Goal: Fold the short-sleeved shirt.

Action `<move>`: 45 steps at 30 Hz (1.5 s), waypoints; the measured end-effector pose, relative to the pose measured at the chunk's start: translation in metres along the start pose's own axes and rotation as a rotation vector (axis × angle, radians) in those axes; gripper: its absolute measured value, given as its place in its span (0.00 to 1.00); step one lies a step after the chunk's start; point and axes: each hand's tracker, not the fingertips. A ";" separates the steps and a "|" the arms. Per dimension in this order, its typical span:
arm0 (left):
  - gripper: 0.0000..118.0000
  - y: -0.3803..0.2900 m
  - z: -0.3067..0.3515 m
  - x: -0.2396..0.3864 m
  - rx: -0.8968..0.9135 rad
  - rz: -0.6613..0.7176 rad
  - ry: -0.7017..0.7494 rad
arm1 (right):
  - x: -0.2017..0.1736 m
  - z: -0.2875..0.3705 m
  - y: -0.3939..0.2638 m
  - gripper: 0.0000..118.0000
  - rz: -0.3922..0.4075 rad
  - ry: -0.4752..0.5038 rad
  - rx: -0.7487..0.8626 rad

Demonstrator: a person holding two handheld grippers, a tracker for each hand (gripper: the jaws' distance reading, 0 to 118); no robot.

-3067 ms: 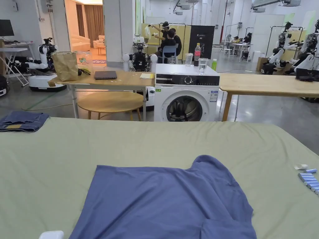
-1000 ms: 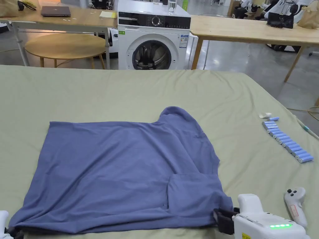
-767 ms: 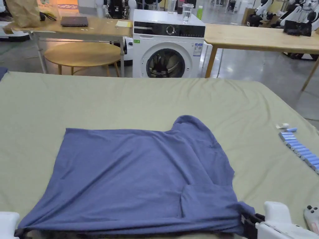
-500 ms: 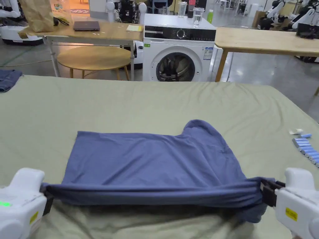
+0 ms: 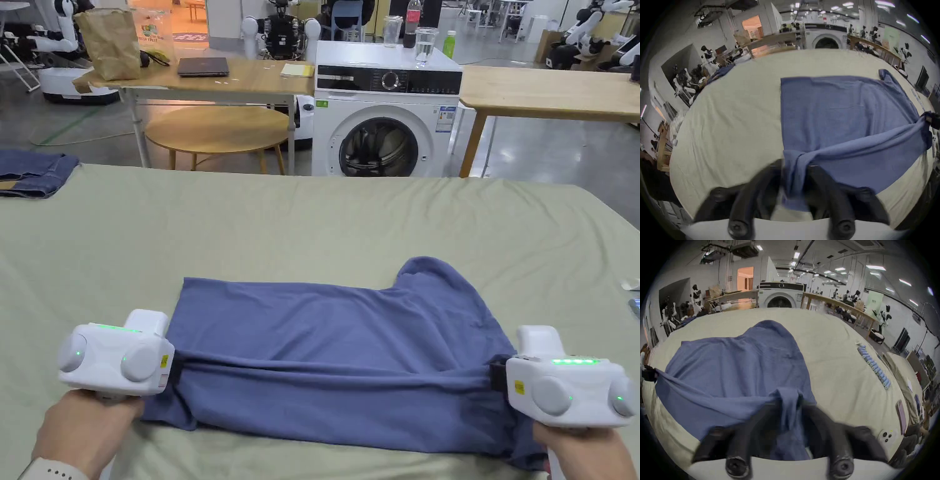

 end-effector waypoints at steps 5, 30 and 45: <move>0.93 -0.040 0.069 0.010 0.276 0.071 0.017 | -0.021 0.078 -0.020 0.89 0.013 0.025 0.197; 0.95 -0.071 0.023 -0.006 0.092 0.150 0.076 | -0.019 0.132 -0.091 0.00 -0.090 0.082 0.231; 0.02 -0.038 -0.010 0.027 -0.016 -0.052 0.038 | 0.047 0.038 -0.084 0.79 -0.169 0.049 -0.005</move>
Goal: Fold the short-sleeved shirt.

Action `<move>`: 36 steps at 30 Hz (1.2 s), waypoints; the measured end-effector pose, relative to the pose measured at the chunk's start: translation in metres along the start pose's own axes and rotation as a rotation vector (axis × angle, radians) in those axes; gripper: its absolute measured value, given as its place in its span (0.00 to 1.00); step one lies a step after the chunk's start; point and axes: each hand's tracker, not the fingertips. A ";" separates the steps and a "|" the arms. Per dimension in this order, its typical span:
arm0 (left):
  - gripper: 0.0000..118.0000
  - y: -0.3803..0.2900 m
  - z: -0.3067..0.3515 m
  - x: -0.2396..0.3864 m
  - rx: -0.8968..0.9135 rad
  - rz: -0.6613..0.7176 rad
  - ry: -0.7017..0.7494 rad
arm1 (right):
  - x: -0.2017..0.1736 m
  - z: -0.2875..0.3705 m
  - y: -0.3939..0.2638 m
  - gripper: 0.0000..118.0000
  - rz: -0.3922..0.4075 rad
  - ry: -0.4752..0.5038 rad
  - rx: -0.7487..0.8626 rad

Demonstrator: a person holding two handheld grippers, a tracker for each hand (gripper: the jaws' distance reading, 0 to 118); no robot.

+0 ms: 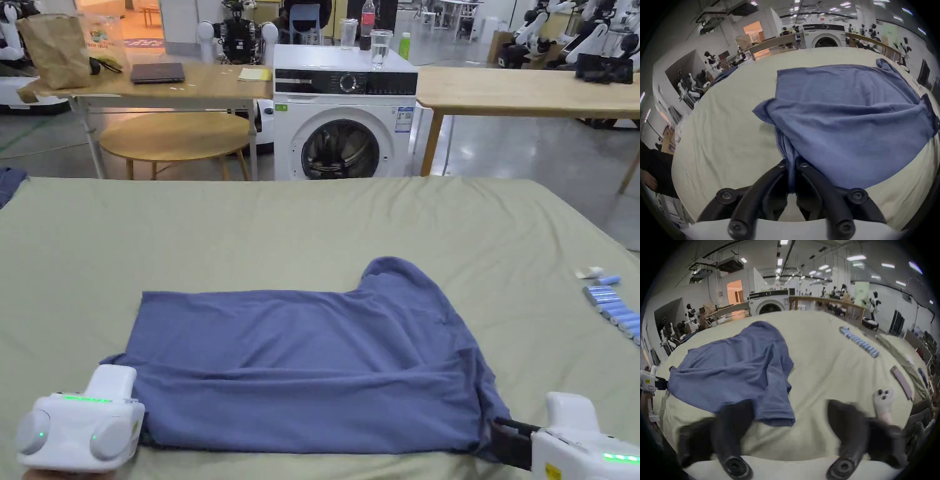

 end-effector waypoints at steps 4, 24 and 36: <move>0.02 0.003 0.010 -0.013 0.022 0.022 -0.008 | -0.010 -0.035 0.003 0.89 0.046 -0.025 -0.050; 0.01 -0.053 0.115 -0.047 0.155 0.158 -0.100 | 0.008 0.113 0.001 0.03 0.067 0.034 0.127; 0.38 -0.142 0.122 -0.054 0.111 0.310 -0.065 | 0.011 0.085 -0.070 0.44 0.076 0.023 -0.049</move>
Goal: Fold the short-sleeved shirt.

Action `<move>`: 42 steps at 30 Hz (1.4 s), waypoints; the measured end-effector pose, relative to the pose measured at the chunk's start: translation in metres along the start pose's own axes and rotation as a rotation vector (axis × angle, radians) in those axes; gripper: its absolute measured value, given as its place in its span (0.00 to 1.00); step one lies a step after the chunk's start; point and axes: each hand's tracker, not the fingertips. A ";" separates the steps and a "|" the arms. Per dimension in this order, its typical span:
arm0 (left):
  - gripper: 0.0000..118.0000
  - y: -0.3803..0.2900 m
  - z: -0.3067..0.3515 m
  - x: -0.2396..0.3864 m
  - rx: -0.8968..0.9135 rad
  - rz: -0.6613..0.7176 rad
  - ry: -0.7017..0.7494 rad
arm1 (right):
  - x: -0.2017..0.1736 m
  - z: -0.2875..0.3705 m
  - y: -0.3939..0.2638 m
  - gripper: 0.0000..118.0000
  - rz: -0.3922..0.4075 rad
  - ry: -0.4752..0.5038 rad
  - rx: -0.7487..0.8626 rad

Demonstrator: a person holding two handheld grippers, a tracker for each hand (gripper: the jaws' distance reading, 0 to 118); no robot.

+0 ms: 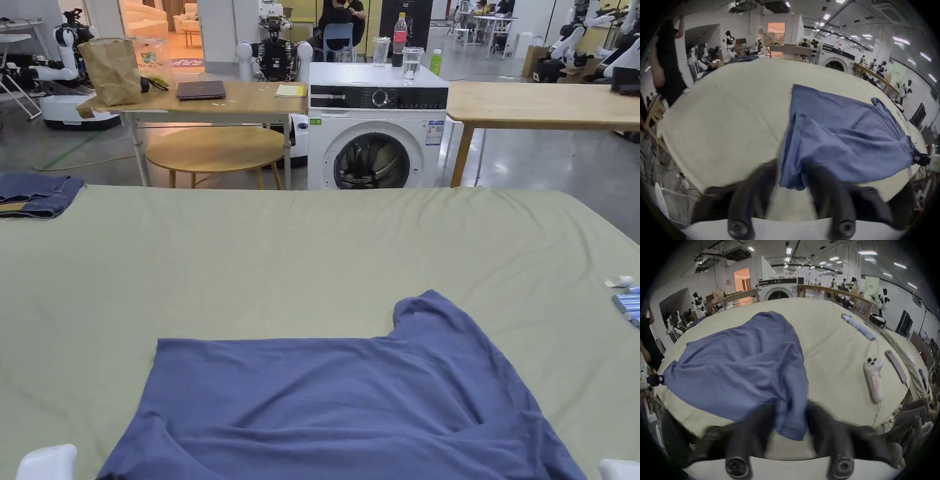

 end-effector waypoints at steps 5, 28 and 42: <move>0.91 0.029 0.041 0.037 0.274 -0.058 0.022 | -0.041 0.036 0.042 0.94 0.038 0.052 0.209; 0.00 0.101 -0.048 0.081 0.145 -0.118 -0.040 | -0.157 -0.007 0.099 0.01 0.147 0.100 0.335; 1.00 0.199 -0.225 0.051 -0.104 -0.151 0.079 | -0.097 -0.073 0.130 0.01 0.101 -0.005 0.234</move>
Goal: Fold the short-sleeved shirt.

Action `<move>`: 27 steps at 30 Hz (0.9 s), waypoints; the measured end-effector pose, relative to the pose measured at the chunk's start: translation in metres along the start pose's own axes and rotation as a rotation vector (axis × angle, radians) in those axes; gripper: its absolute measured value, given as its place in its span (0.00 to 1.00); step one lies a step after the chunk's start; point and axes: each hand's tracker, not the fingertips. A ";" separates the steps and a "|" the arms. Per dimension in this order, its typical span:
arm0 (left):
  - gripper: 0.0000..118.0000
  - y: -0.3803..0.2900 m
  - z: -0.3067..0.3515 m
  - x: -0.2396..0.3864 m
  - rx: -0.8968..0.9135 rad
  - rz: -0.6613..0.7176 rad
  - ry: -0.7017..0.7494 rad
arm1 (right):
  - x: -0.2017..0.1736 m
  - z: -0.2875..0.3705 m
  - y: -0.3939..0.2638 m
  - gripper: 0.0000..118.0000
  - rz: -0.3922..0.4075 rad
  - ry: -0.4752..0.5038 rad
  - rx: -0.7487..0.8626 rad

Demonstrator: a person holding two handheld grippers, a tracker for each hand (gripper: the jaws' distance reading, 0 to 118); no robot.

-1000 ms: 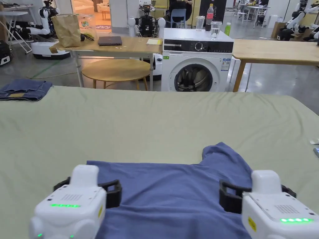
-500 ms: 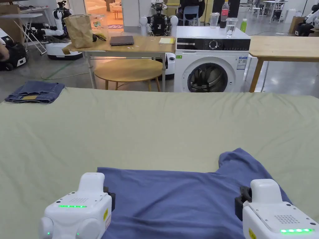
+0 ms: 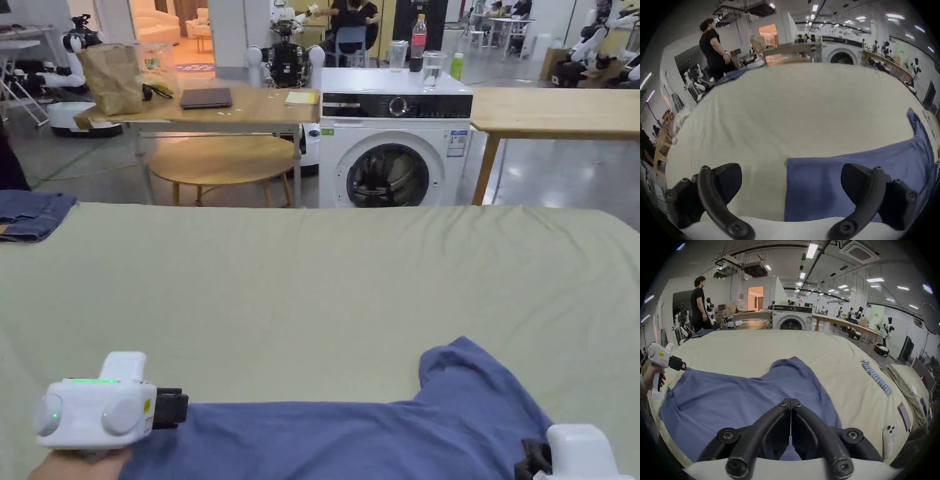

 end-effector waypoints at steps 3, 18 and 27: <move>0.86 0.003 -0.024 0.011 -0.023 -0.012 -0.015 | 0.026 -0.024 0.008 0.01 -0.050 -0.022 -0.056; 0.00 0.005 0.038 0.040 0.066 -0.157 -0.063 | 0.058 -0.198 0.043 0.78 -0.060 -0.060 -0.383; 0.00 -0.006 0.062 0.034 0.092 -0.118 -0.065 | 0.038 -0.132 0.047 0.00 0.024 -0.068 -0.253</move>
